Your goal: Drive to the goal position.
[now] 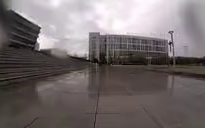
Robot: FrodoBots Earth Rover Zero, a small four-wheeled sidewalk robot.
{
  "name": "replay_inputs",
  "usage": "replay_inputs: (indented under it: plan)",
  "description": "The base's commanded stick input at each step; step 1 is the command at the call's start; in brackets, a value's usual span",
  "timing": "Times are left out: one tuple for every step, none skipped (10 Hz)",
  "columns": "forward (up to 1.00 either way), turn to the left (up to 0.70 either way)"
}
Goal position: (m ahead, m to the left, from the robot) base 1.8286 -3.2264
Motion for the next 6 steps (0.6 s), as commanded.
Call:
replay_inputs:
  plan:
    - [0.70, 0.00]
    - [0.70, 0.00]
    - [0.70, 0.00]
    - [0.70, 0.00]
    - [0.70, 0.00]
    - [0.70, 0.00]
